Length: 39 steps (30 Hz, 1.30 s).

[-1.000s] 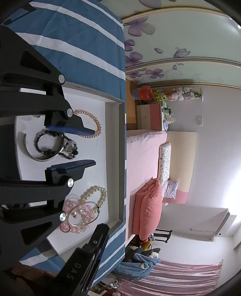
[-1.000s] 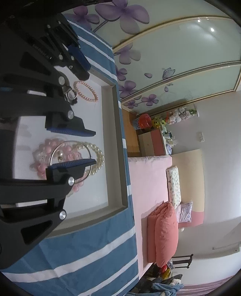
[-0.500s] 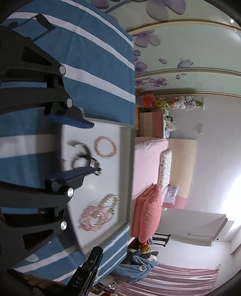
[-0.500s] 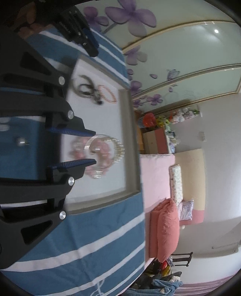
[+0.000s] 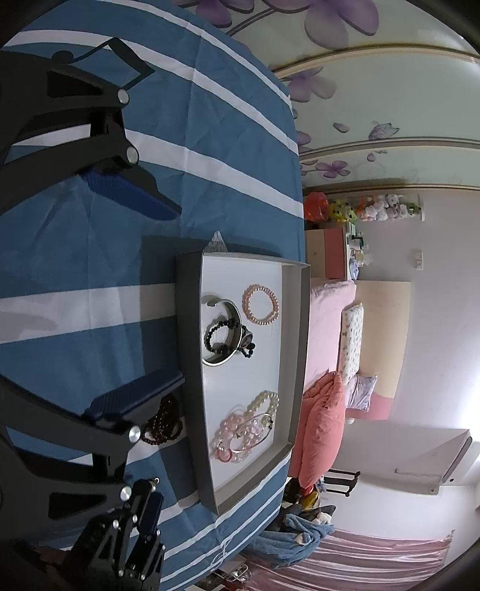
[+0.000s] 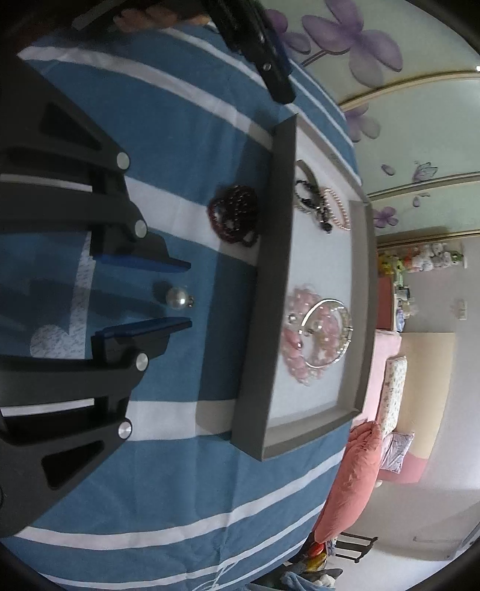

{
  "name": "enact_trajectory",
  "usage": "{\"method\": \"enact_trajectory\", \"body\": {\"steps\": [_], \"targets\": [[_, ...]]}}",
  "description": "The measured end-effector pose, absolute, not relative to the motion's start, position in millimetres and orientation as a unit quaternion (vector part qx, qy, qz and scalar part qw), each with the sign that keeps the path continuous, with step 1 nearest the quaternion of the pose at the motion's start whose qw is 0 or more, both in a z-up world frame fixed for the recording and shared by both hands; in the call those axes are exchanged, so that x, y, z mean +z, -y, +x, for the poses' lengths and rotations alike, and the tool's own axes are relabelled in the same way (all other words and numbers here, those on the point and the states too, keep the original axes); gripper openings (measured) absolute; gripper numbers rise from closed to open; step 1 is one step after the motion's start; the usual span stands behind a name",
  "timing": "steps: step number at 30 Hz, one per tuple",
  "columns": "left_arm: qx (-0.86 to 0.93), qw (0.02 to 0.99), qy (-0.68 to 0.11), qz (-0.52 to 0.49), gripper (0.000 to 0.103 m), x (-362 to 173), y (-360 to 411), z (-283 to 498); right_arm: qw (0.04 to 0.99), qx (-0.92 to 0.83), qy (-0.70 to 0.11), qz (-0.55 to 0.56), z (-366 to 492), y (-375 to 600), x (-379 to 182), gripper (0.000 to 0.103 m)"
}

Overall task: Organize jewelry
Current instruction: 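Grasp the second pearl earring with the right tool while the left grasps the dark red bead bracelet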

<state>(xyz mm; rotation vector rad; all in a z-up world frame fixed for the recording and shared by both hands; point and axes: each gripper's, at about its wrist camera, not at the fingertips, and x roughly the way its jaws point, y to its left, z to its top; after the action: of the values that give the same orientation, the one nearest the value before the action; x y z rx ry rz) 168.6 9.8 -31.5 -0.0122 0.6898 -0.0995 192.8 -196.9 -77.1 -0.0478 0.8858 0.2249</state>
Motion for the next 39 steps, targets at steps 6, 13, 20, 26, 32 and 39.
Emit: {"method": "enact_trajectory", "body": {"steps": [6, 13, 20, 26, 32, 39], "targets": [[-0.053, 0.937, -0.344, -0.002, 0.085, -34.9, -1.6, 167.5, 0.897, 0.104, -0.429, -0.033, 197.8, 194.7, -79.4, 0.026], [-0.071, 0.932, -0.355, -0.001, 0.085, -39.5, 14.1, 169.2, 0.9, 0.085, -0.427, -0.035, 196.8, 203.0, -78.9, 0.014], [-0.114, 0.918, -0.379, 0.034, 0.085, -46.7, 62.6, 176.0, 0.901, 0.045, -0.431, 0.005, 193.6, 234.8, -80.0, 0.014], [-0.119, 0.902, -0.408, 0.076, 0.08, -64.6, 105.5, 193.1, 0.901, 0.049, -0.43, 0.009, 192.3, 237.9, -80.2, 0.014], [-0.101, 0.895, -0.428, 0.074, 0.058, -74.3, 108.0, 206.6, 0.901, 0.052, -0.43, 0.012, 191.4, 238.5, -79.8, 0.014], [-0.089, 0.897, -0.429, 0.054, 0.021, -72.3, 80.6, 202.1, 0.9, 0.059, -0.432, 0.008, 194.9, 228.7, -78.7, 0.014]]}}
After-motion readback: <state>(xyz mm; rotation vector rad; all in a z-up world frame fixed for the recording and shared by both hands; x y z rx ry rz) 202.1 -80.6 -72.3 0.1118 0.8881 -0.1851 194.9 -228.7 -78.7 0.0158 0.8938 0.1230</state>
